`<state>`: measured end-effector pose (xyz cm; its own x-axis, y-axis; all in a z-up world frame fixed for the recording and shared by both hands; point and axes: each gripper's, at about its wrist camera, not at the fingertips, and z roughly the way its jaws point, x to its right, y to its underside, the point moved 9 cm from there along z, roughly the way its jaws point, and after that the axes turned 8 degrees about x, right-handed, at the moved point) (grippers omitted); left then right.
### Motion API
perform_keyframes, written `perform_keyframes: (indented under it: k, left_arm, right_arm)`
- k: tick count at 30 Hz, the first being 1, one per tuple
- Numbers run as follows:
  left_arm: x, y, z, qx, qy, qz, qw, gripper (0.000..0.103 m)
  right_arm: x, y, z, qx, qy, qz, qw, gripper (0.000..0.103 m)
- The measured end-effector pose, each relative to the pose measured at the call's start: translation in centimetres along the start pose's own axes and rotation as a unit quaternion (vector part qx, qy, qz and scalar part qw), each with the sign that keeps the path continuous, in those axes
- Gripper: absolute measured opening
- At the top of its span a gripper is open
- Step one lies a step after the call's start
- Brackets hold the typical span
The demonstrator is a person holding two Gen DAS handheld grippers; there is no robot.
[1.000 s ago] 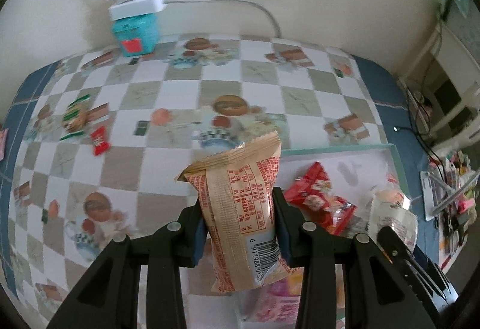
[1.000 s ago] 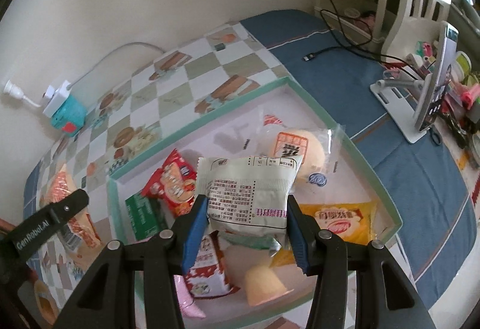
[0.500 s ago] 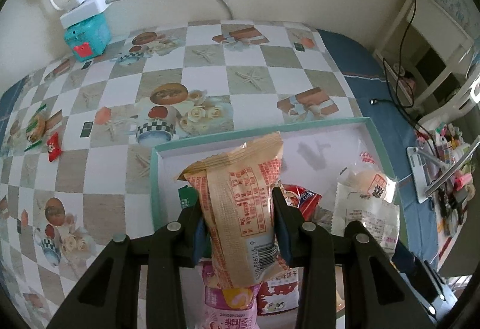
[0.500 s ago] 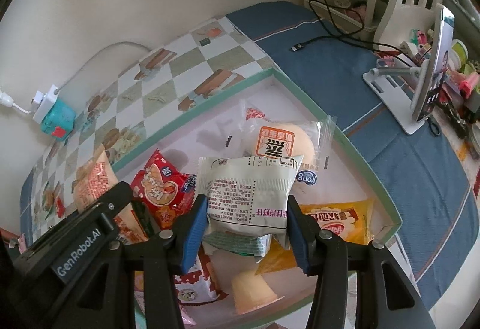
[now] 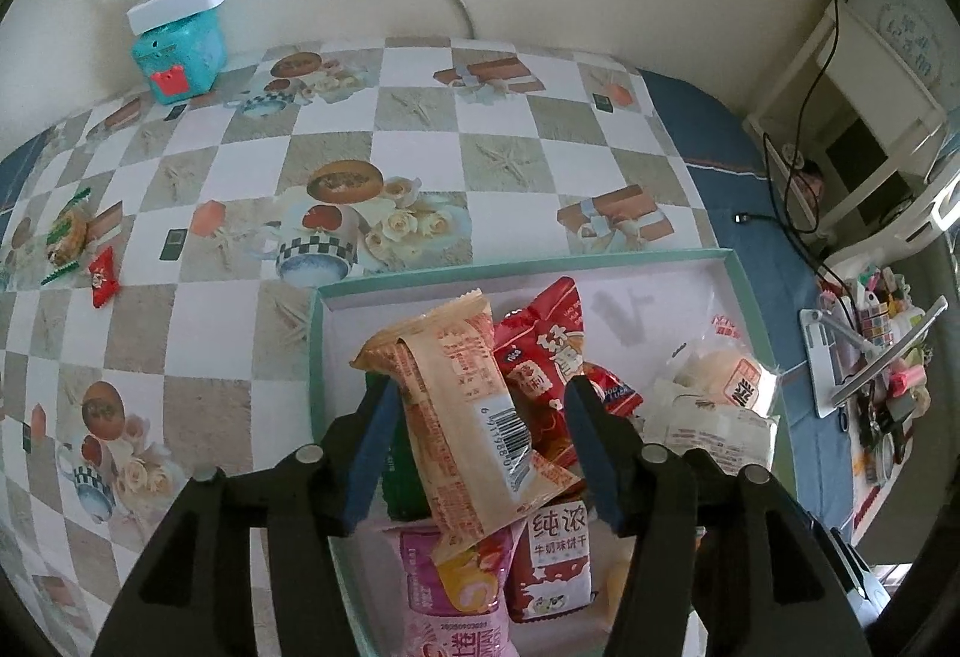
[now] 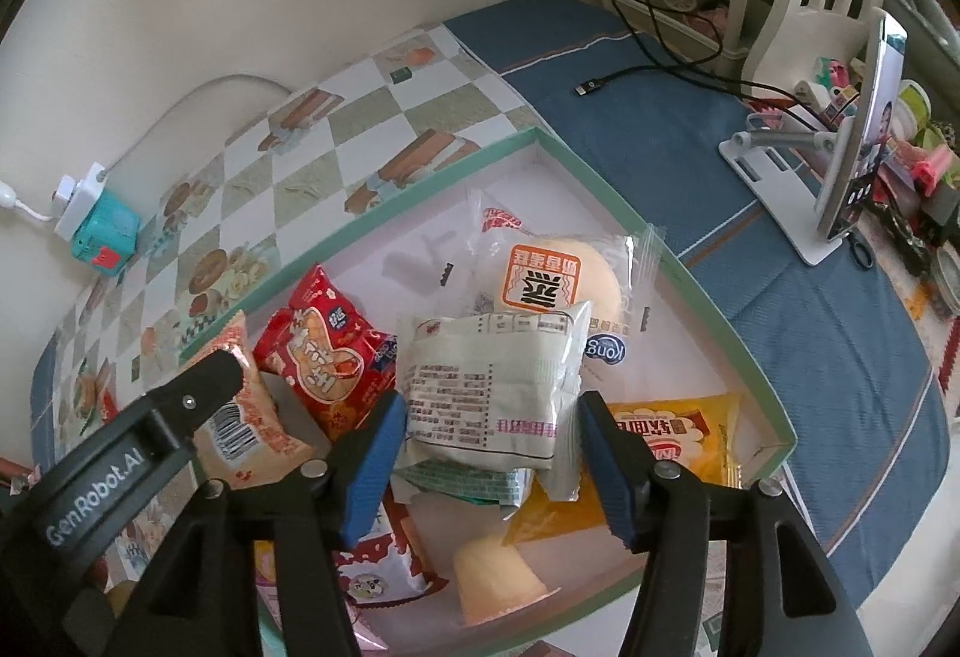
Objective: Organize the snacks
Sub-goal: 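Open the left gripper over the tray while the right gripper releases the white pack into it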
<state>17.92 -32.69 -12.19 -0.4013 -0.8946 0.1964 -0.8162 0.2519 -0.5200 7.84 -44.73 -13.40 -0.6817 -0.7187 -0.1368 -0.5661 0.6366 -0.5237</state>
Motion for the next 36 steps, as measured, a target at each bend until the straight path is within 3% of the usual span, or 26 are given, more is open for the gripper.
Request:
perform_keyframes:
  k: [4,8,15,16,17,18,20,36]
  left_arm:
    - [-0.5,-0.1,-0.2,0.000,-0.013,0.000,0.9999,0.075]
    - [-1.6,-0.3,-0.2,0.002,-0.028,-0.004,0.9996,0.077]
    - [-3.8,-0.2,0.0,-0.003,-0.060,-0.018,0.9980,0.077]
    - [-4.0,-0.2,0.0,-0.004,-0.063,-0.020,0.9978,0.078]
    - [-4.3,-0.2,0.0,-0.003,-0.066,-0.022,0.9976,0.078]
    - [-4.5,-0.3,-0.1,-0.002,-0.068,-0.024,0.9974,0.081]
    - [-5.1,-0.4,-0.3,0.002,-0.074,-0.029,0.9968,0.095]
    - [-8.6,-0.8,-1.1,0.009,-0.120,-0.040,0.9920,0.099]
  right_arm:
    - [0.0,0.1,0.1,-0.003,0.006,-0.002,1.000,0.078]
    - [0.2,0.3,0.4,-0.008,0.013,-0.004,1.000,0.084]
    - [0.1,0.4,0.5,-0.008,0.019,-0.013,1.000,0.086]
    - [0.1,0.4,0.6,-0.008,0.019,-0.014,1.000,0.089]
    - [0.1,0.4,0.6,-0.008,0.020,-0.014,1.000,0.101]
    - [0.1,0.4,0.5,-0.007,0.020,-0.014,1.000,0.103]
    - [0.1,0.4,0.5,-0.006,0.020,-0.016,1.000,0.103]
    - [-0.8,0.6,0.2,-0.011,0.023,-0.019,0.999,0.103]
